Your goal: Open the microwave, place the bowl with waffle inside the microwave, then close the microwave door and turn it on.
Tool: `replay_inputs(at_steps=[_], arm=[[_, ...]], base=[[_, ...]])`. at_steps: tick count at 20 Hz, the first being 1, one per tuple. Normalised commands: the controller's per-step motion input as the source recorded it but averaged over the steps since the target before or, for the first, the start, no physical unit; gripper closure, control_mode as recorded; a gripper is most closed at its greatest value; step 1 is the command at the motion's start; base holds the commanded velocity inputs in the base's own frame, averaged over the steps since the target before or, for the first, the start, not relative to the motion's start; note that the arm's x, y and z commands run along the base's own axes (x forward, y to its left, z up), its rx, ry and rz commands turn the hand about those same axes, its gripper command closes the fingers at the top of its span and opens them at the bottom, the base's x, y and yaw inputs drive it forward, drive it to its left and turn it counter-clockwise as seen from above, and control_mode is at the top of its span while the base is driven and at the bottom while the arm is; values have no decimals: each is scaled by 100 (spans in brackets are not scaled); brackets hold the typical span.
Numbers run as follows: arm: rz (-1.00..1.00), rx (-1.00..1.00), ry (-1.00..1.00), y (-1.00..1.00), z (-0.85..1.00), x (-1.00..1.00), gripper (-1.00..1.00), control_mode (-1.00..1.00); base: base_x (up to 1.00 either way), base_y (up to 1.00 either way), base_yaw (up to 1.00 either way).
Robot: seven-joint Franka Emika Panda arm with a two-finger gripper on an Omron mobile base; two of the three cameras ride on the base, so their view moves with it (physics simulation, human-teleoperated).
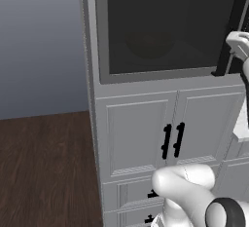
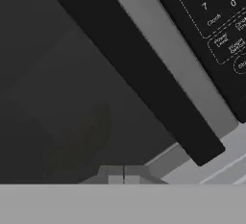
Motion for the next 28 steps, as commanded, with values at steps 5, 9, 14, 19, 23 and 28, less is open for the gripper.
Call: replay_inputs(at_steps=[5, 9, 14, 19, 23, 28], arm=[[-14, 50, 13, -98, -1, 0, 100, -100], [-34, 53, 1, -89, -25, 0, 100, -100], [-23, 49, -5, -81, -38, 0, 100, -100], [-1, 1, -3, 0, -9, -1, 100, -100], [0, 1, 0, 0, -15, 34, 100, -100], [0, 7, -2, -15, -13, 47, 100, -100]], base=[[0, 0, 0], [0, 0, 0], [0, 0, 0], [0, 0, 0], [0, 0, 0], [0, 0, 0]])
